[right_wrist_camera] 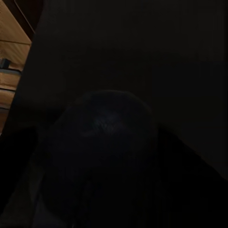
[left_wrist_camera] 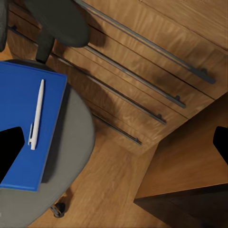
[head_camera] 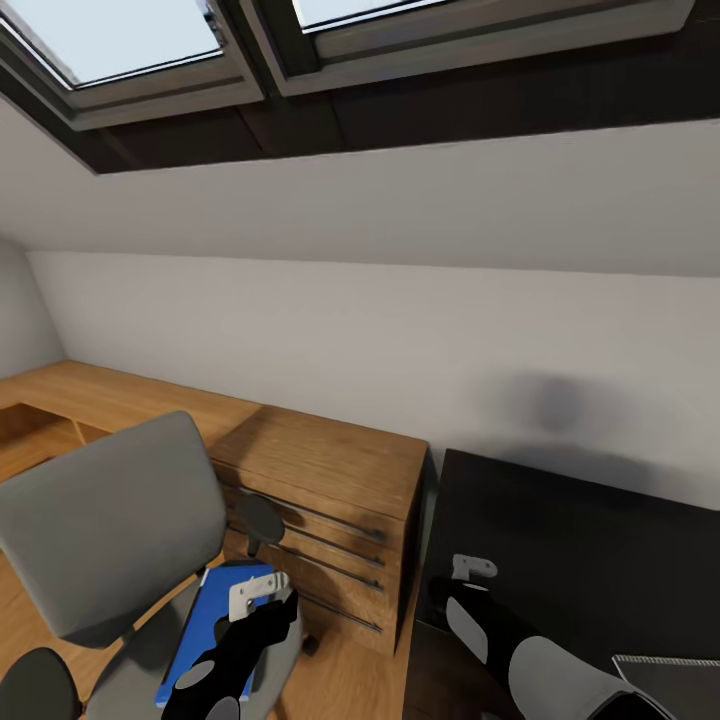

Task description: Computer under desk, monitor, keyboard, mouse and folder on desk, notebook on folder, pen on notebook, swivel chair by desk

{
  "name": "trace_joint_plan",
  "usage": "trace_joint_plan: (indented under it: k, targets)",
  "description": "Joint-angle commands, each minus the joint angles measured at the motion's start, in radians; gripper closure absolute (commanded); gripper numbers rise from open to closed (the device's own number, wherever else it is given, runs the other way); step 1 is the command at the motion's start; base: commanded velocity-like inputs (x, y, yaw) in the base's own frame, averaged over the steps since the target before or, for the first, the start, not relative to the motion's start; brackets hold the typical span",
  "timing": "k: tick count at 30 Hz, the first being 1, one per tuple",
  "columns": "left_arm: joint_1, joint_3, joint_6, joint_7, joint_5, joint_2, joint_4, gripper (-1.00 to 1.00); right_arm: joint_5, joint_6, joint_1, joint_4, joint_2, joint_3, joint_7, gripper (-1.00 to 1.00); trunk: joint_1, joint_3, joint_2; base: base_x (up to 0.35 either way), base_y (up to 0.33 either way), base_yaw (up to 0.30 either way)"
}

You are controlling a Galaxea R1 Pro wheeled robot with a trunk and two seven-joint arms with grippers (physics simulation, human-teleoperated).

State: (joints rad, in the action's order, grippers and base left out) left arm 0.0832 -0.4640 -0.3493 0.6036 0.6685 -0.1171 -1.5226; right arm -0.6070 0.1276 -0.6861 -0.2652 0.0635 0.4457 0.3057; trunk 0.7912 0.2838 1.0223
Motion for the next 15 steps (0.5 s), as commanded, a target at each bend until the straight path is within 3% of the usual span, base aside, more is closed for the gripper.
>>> trace_joint_plan:
  k: [1,10,15]
  targets:
    - [0.001,-0.002,-0.002,0.008,0.006,-0.001,-0.001,-1.0,-0.005,0.006,-0.001,-0.002,-0.001,0.008,0.008,1.0,-0.004,-0.002,-0.006,0.0,0.0,0.0]
    - [0.001,-0.002,-0.002,0.008,0.006,-0.001,0.001,-1.0,-0.004,0.006,-0.001,-0.018,-0.004,0.007,0.011,1.0,-0.038,-0.03,-0.069,0.0,0.0,0.0]
    - [0.001,-0.002,-0.003,0.006,0.005,-0.002,0.003,-1.0,-0.012,0.037,0.0,-0.138,-0.051,-0.009,0.018,1.0,-0.057,-0.046,-0.104,0.0,0.0,0.0]
